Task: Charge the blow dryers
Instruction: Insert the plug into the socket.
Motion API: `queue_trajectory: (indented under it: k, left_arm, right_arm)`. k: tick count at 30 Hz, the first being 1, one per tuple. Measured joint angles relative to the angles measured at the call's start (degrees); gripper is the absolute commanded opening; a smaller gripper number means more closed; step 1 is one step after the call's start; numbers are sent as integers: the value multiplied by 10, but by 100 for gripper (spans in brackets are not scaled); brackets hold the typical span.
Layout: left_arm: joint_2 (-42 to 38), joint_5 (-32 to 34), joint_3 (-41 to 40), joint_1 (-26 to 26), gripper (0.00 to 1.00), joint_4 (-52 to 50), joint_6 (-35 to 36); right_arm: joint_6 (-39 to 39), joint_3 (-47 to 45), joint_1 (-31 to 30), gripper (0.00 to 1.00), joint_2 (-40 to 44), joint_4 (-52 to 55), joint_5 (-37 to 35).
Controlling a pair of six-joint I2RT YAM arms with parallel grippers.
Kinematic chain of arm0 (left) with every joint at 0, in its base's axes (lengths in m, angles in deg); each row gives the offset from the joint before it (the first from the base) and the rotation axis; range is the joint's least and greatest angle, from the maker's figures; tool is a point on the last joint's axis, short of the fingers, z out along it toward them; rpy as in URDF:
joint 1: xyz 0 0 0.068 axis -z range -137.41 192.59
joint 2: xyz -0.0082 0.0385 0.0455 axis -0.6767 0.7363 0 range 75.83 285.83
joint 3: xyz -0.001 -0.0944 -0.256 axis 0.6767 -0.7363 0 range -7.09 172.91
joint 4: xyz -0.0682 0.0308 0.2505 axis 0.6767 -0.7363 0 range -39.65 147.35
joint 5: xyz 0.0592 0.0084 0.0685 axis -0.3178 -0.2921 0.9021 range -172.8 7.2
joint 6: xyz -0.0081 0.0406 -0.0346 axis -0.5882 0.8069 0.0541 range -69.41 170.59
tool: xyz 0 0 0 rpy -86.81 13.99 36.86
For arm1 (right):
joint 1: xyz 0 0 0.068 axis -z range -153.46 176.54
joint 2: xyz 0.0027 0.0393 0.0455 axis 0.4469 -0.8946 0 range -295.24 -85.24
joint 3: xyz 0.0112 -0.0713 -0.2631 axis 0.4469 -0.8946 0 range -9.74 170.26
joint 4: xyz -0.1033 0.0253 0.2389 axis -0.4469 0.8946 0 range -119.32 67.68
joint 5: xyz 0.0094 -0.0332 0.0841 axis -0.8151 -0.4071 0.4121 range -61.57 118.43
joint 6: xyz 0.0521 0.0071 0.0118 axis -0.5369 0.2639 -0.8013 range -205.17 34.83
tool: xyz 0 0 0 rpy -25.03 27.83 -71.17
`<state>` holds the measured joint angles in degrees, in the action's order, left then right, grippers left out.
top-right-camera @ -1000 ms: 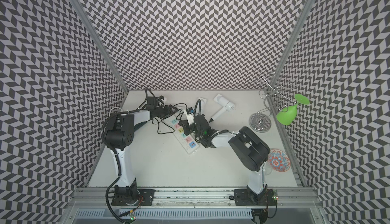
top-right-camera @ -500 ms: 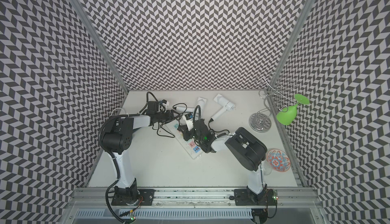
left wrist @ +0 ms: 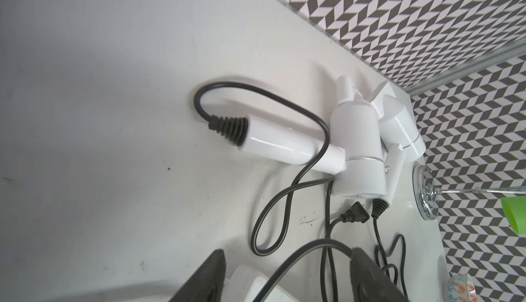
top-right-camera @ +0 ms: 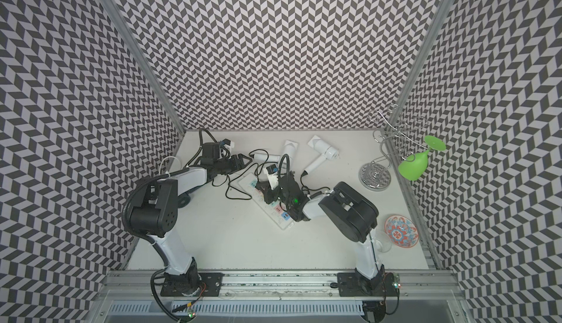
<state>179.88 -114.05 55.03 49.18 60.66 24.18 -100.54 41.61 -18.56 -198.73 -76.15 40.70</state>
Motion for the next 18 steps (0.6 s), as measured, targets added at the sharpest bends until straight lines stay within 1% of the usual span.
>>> queue_trajectory:
  k: [1,8,18]
  left_arm:
    - [-9,6,-4,-1,99,1,-1]
    - [-55,30,-47,-2,99,5,-21]
    - [-114,40,-88,-2,99,14,-45]
  right_arm:
    - [0,0,0,0,-2,0,0]
    - [-1,4,0,0,-26,-7,0]
    - [0,7,0,0,-35,-22,-7]
